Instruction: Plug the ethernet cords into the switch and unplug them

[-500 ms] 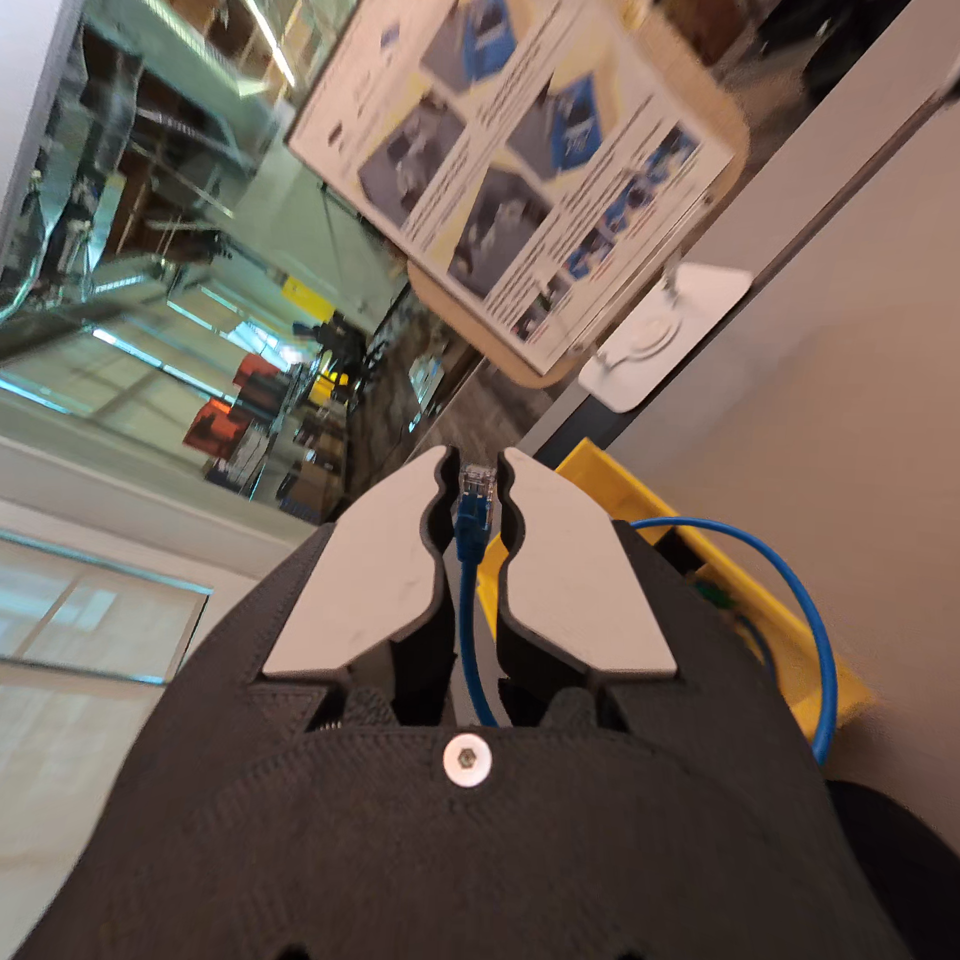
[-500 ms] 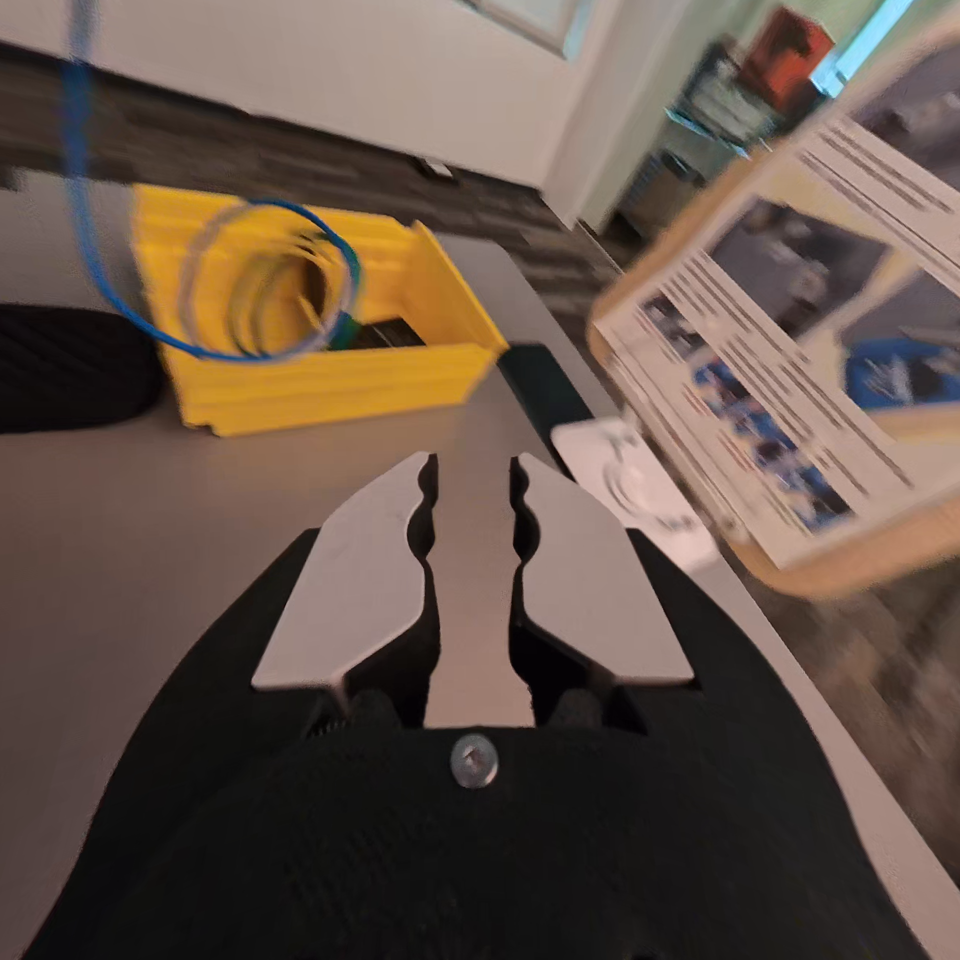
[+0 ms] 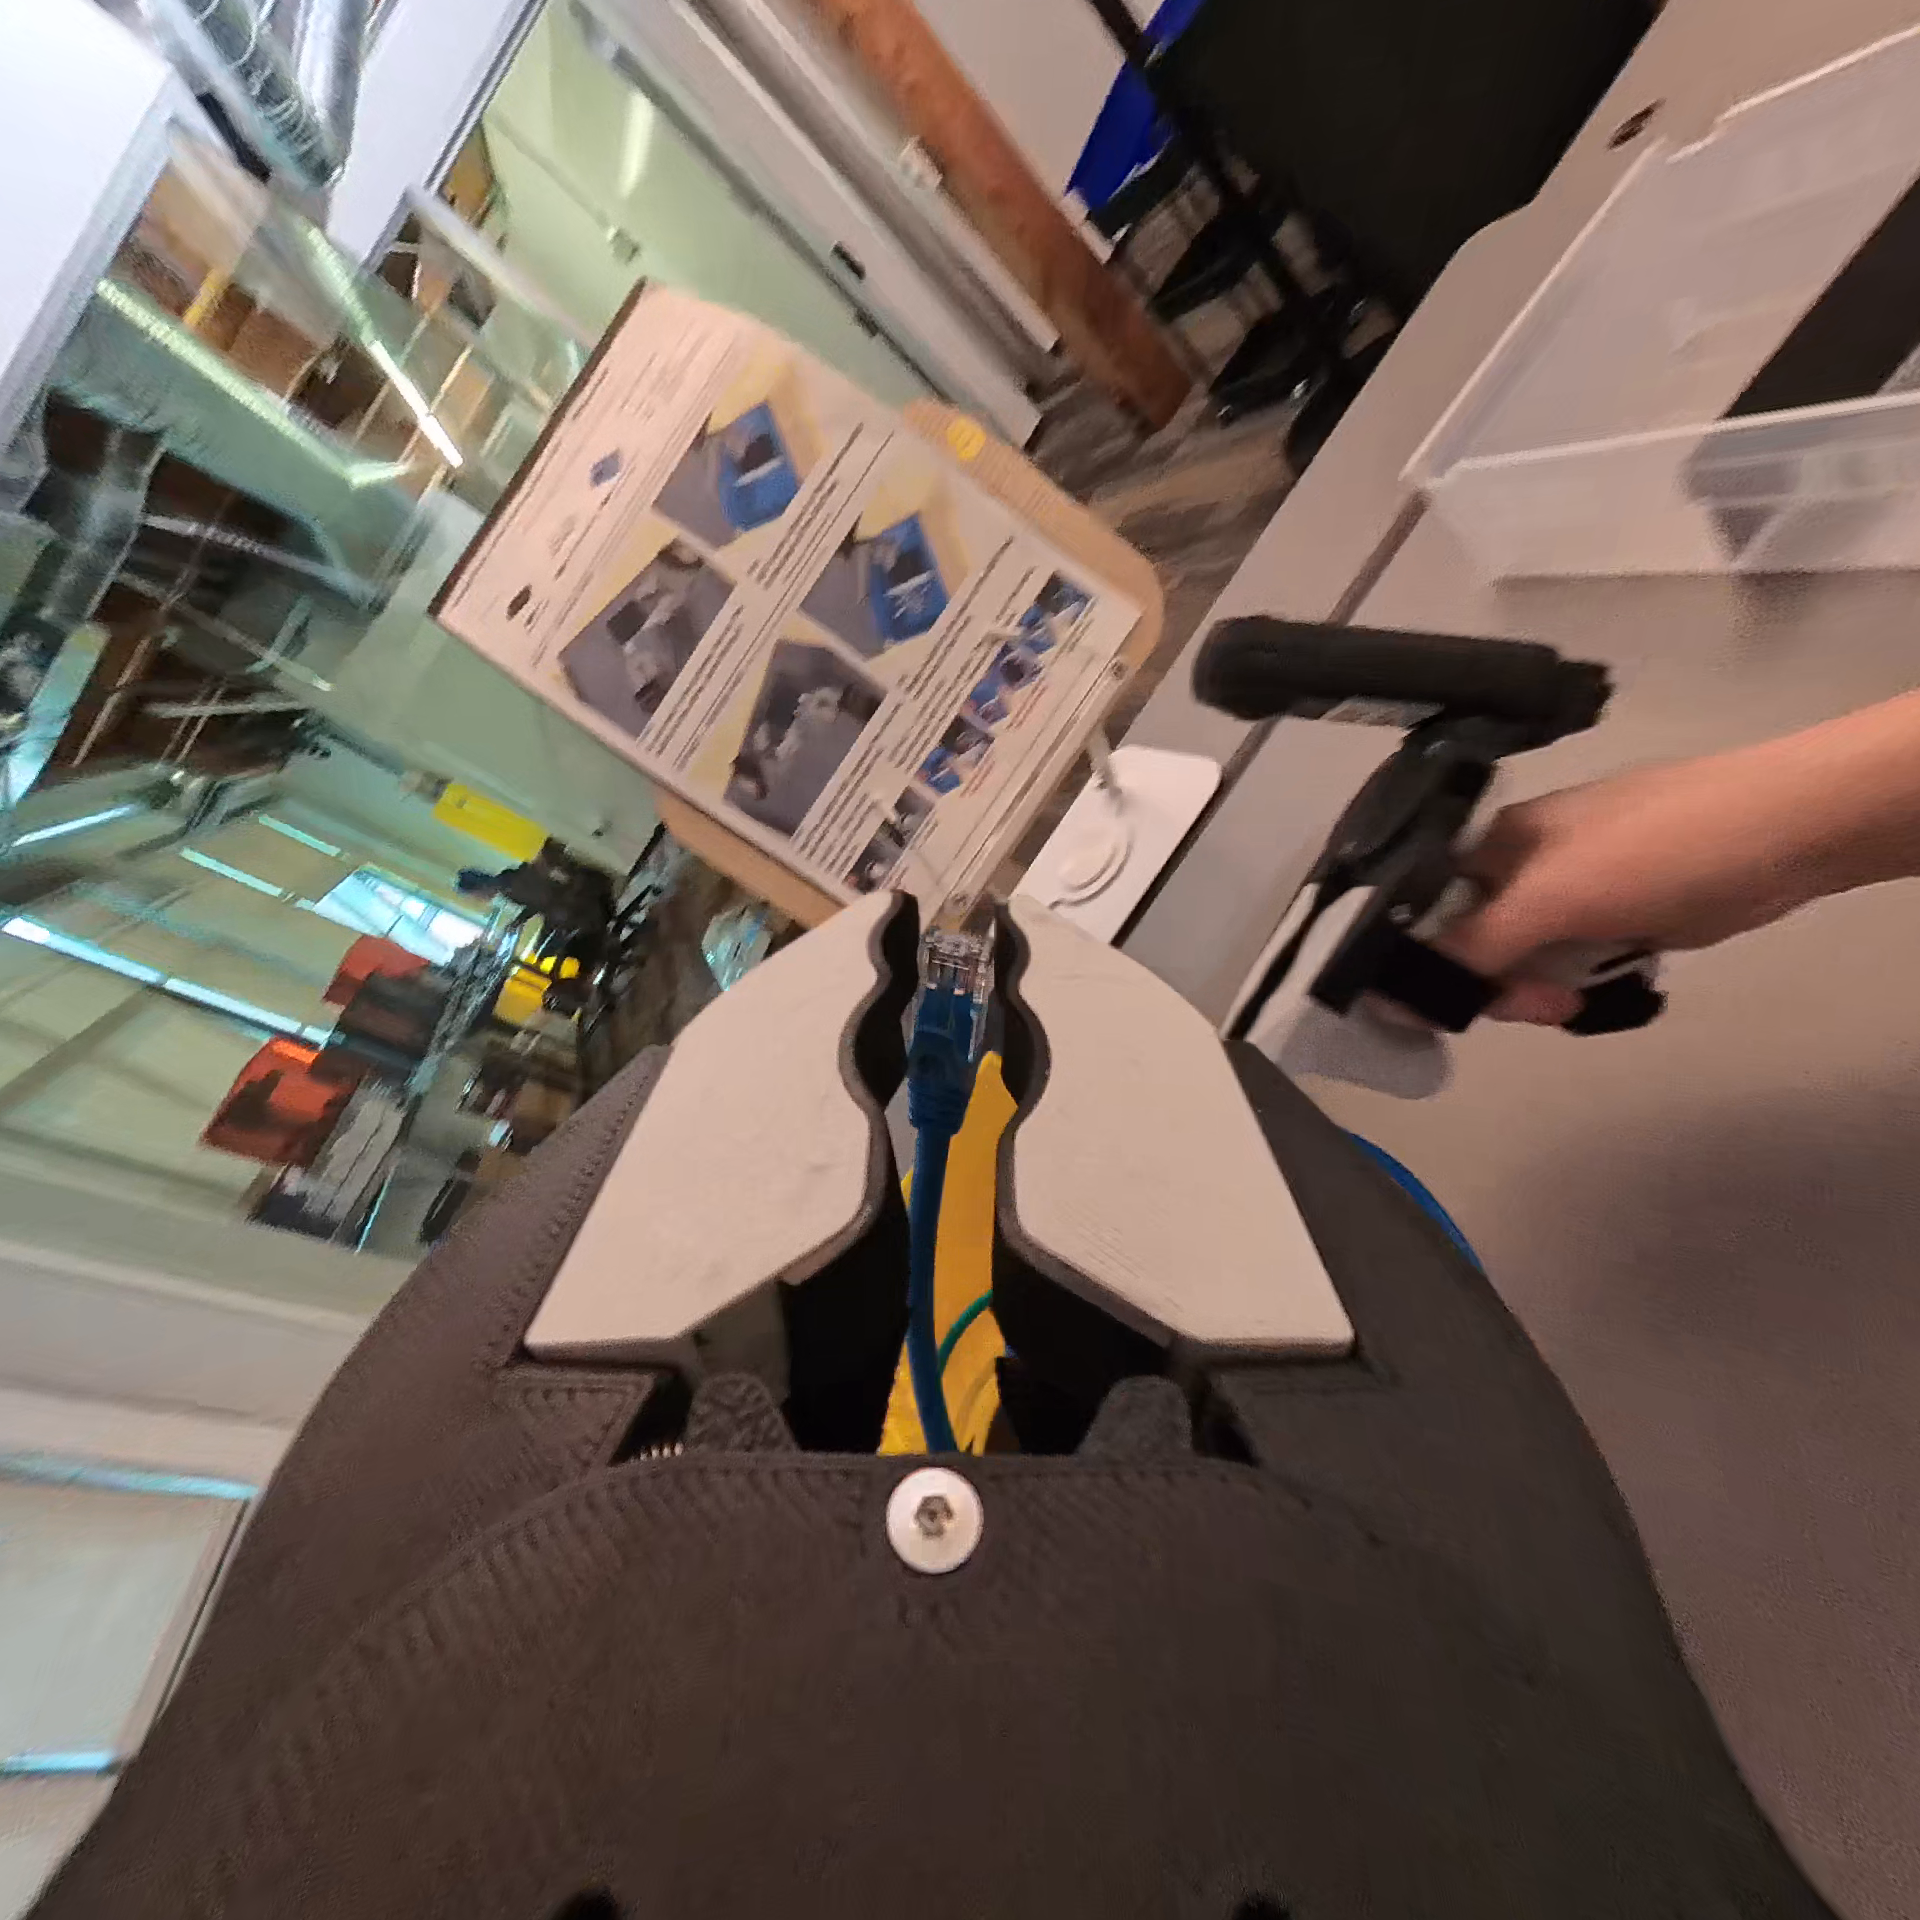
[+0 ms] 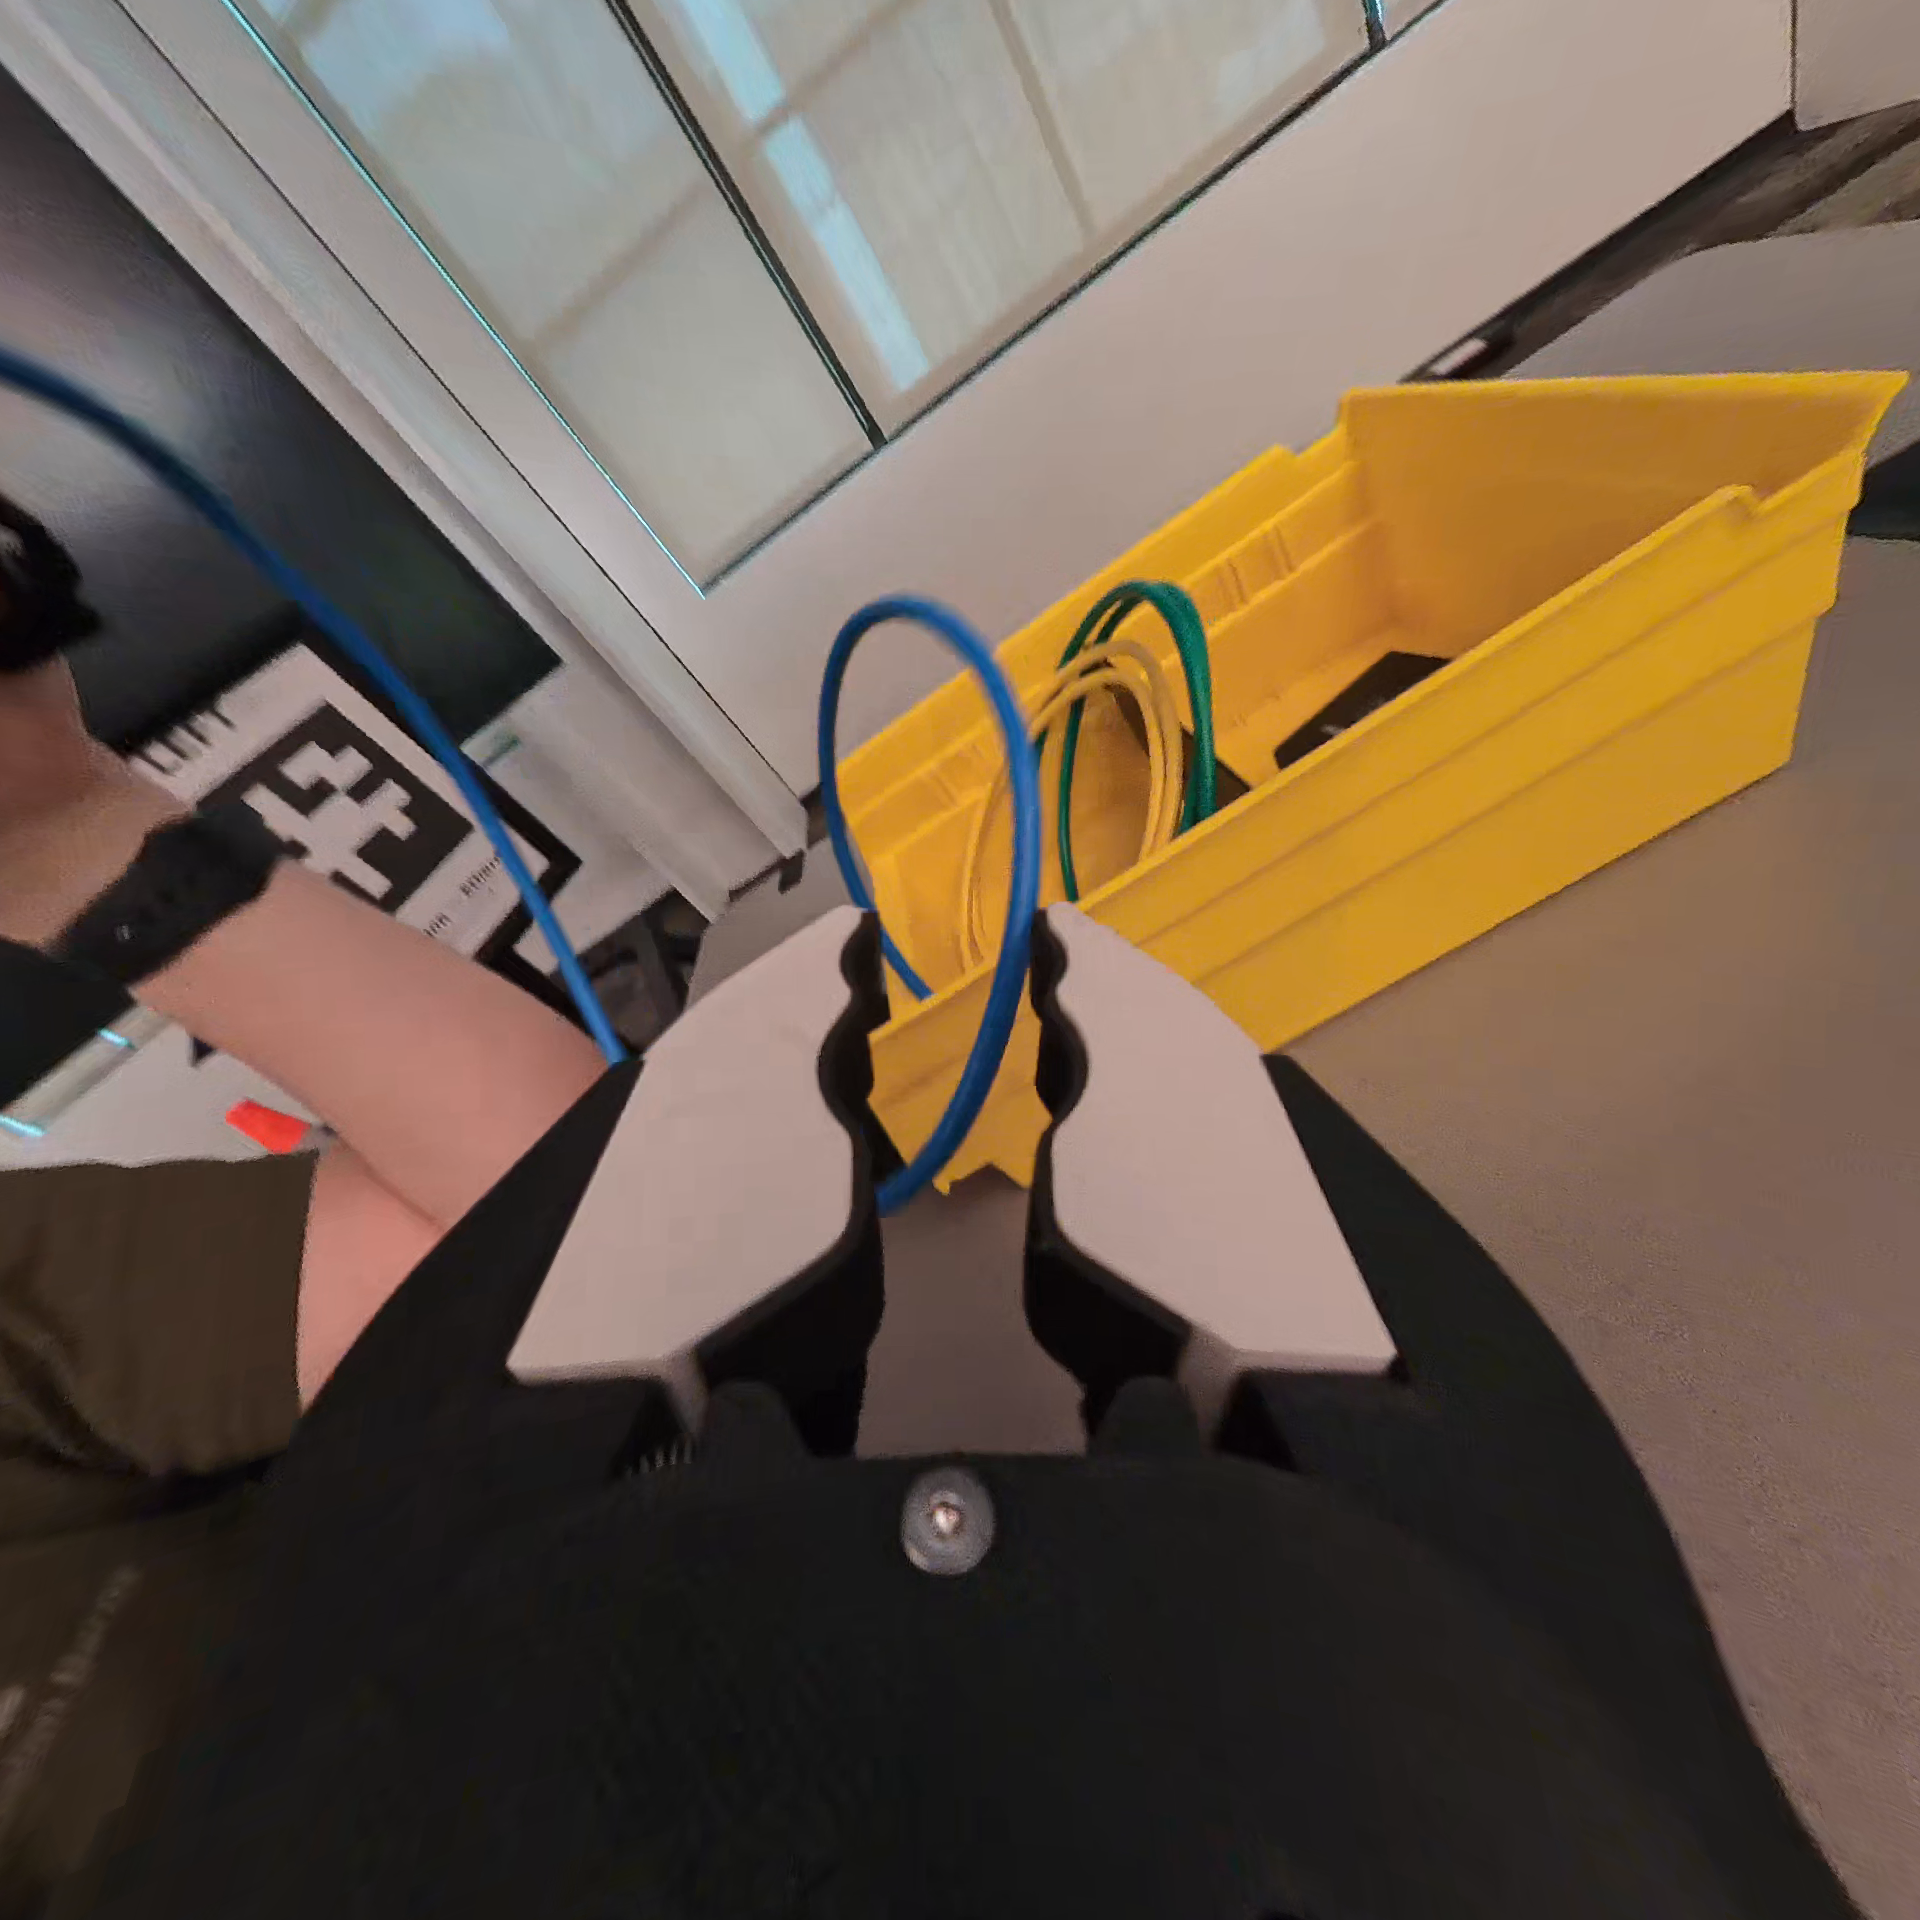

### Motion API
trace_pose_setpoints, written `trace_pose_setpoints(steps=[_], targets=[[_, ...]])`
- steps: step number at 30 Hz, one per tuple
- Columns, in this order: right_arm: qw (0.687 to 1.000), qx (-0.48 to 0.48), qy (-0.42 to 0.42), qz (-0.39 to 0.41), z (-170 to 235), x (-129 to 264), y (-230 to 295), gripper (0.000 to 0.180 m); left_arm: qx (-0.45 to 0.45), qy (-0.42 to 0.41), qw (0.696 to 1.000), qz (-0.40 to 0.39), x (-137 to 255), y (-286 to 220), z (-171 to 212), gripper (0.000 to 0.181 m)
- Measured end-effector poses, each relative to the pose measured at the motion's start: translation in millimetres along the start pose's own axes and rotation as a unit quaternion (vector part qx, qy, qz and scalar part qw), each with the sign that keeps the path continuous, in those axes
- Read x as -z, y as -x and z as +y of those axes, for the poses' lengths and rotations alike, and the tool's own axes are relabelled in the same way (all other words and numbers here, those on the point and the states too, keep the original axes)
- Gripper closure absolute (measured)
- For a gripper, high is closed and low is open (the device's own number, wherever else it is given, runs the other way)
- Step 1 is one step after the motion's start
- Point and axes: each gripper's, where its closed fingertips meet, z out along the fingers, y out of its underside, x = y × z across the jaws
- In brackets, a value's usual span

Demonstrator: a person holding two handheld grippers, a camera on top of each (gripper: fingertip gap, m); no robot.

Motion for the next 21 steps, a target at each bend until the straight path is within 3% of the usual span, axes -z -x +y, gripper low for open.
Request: trace_pose_setpoints(steps=[3,5,9,11,14,17,21], targets=[[0.999,-0.017,0.046,0.000,8.7,-2.9,-8.6,0.159,-0.003,-0.010,1.000,0.008,0.8,-7.0,-6.6,0.168],[0.996,-0.011,0.083,-0.029,17.8,-2.5,0.4,0.176,0.002,-0.020,0.999,0.028,1.0,-13.2,-9.3,0.168],[0.997,0.055,0.049,-0.007,-13.2,18.8,10.1,0.176,0.024,-0.009,0.999,0.043,-2.8,-16.7,-0.6,0.167],[0.996,0.090,0.022,0.012,-40.1,42.6,18.2,0.177,0.048,-0.016,0.997,0.051,-2.4,-15.2,0.0,0.151],[0.983,0.171,-0.004,0.072,-77.2,89.0,27.8,0.176,0.113,-0.047,0.984,0.126,5.9,-24.7,-6.9,0.095],[0.964,0.234,-0.042,0.119,-109.4,139.0,47.8,0.176,0.164,-0.080,0.970,0.164,17.8,-21.9,-11.2,0.093],[0.949,0.268,-0.104,0.127,-135.3,190.3,86.8,0.176,0.185,-0.069,0.973,0.120,16.0,-1.2,3.3,0.098]])
